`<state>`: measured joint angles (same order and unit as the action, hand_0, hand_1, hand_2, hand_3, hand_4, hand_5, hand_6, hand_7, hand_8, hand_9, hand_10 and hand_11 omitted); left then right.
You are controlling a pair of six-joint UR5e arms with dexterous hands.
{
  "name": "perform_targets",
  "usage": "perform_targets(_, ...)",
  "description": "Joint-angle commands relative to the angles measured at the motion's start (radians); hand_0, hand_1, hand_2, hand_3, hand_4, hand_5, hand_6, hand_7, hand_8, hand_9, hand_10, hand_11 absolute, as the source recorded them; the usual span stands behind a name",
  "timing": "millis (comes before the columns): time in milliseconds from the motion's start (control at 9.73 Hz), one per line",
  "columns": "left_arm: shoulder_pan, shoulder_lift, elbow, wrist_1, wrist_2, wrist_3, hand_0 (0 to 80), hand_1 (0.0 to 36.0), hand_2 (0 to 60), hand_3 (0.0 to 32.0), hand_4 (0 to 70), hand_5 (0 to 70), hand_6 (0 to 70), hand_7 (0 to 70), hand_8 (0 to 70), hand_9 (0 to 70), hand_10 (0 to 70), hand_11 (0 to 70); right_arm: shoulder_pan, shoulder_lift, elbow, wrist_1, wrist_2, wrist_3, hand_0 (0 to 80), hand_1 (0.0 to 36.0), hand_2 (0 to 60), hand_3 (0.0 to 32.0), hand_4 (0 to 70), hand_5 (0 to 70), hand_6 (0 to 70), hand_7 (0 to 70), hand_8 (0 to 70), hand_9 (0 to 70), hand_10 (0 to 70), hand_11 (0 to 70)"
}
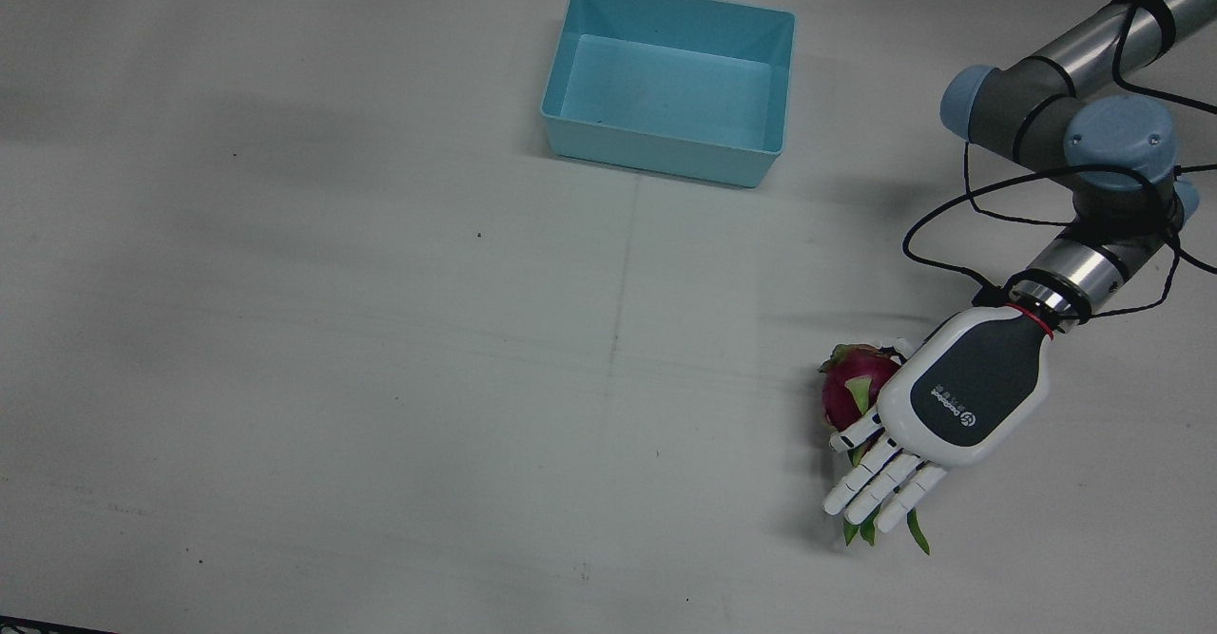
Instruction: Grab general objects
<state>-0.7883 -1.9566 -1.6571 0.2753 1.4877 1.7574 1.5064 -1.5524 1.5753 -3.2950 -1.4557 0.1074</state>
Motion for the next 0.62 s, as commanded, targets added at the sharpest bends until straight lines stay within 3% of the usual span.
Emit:
perform_targets(0, 0.000, -0.039, -0.170, 0.152, 0.107, -0.030, 44.7, 36.0, 60.0, 0.0, 33.1, 50.3, 0.0, 7.8, 0.3, 0.1, 0.0, 0.0, 0.000, 0.000, 0.000, -0.002, 0.001, 0.000, 0.0, 0.0, 0.0, 0.0, 0.0, 0.0, 0.0, 0.0, 0.0, 0.0, 0.0, 0.0)
perform_targets(205, -0.002, -0.085, -0.173, 0.197, 0.224, -0.155, 46.0, 36.0, 60.0, 0.0, 34.6, 51.0, 0.0, 8.7, 0.6, 0.3, 0.0, 0.0, 0.000, 0.000, 0.000, 0.000, 0.001, 0.000, 0.0, 0.0, 0.0, 0.0, 0.0, 0.0, 0.0, 0.0, 0.0, 0.0, 0.0, 0.0)
perform_targets(308, -0.002, -0.097, -0.162, 0.199, 0.285, -0.239, 47.1, 34.3, 60.0, 0.0, 33.1, 51.7, 0.0, 8.9, 1.2, 0.3, 0.0, 0.0, 0.000, 0.000, 0.000, 0.000, 0.000, 0.000, 0.0, 0.0, 0.0, 0.0, 0.0, 0.0, 0.0, 0.0, 0.0, 0.0, 0.0, 0.0)
perform_targets(514, -0.002, -0.123, -0.174, 0.231, 0.363, -0.379, 45.9, 32.0, 60.0, 0.0, 31.1, 50.0, 1.2, 13.3, 3.3, 1.2, 3.9, 7.0, 0.000, 0.000, 0.000, 0.000, 0.000, 0.000, 0.0, 0.0, 0.0, 0.0, 0.0, 0.0, 0.0, 0.0, 0.0, 0.0, 0.0, 0.0)
